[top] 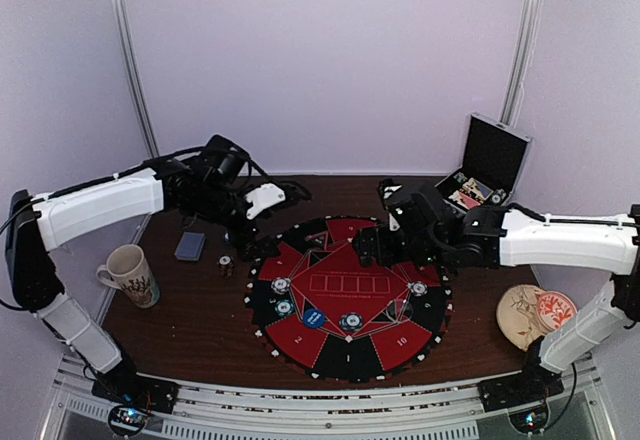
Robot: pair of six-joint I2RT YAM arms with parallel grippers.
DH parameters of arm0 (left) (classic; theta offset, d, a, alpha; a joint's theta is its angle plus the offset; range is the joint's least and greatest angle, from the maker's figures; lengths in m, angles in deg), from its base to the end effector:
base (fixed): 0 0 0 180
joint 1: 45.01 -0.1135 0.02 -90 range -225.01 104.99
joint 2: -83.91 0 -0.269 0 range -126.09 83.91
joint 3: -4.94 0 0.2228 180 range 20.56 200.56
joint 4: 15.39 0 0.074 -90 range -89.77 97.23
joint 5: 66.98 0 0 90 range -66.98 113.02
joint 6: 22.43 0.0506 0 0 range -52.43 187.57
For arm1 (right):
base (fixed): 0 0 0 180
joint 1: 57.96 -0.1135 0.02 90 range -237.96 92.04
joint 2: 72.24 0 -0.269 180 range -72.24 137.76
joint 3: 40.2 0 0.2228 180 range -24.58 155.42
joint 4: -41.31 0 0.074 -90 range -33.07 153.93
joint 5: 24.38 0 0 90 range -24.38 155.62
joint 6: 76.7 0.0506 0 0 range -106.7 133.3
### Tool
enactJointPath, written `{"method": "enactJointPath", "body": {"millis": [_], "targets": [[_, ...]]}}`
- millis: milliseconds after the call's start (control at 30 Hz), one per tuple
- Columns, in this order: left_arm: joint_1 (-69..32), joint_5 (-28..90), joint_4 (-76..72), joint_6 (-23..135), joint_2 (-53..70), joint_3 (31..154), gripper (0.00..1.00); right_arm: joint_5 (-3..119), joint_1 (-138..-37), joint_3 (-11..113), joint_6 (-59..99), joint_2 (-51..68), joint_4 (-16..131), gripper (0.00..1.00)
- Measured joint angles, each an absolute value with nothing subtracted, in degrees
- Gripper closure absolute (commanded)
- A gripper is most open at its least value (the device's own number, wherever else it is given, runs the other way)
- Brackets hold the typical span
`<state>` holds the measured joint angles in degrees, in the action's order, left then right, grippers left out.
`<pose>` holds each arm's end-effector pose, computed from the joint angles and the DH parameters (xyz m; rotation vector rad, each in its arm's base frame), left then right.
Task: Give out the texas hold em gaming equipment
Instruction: Pick up the pile of poker chips from the poker table mat.
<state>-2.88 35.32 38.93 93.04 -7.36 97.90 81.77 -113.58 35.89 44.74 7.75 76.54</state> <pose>0.2327 -0.2251 0.2909 1.4662 2.0264 -0.3890 0.1757 0.2319 0.2859 -0.3252 2.2482 0.5093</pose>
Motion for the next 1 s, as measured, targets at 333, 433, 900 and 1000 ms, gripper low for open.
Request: {"method": "enactJointPath", "body": {"millis": [333, 433, 900, 1000], "targets": [[-18.1, 35.7, 29.5, 89.5, 7.7, 80.7, 0.02, 79.6, -121.9, 46.1, 47.8, 25.3, 88.6, 0.0], [-19.2, 35.6, 27.0, 88.6, 9.9, 78.2, 0.02, 77.9, -123.4, 48.0, 48.5, 28.1, 90.6, 0.01], [-19.5, 35.1, 19.5, 85.8, 14.9, 73.5, 0.02, 71.0, -124.8, 50.7, 49.3, 33.4, 98.4, 0.07], [-19.5, 34.8, 19.1, 85.5, 15.0, 73.0, 0.02, 69.6, -124.5, 51.4, 48.8, 35.2, 99.3, 0.08]]}}
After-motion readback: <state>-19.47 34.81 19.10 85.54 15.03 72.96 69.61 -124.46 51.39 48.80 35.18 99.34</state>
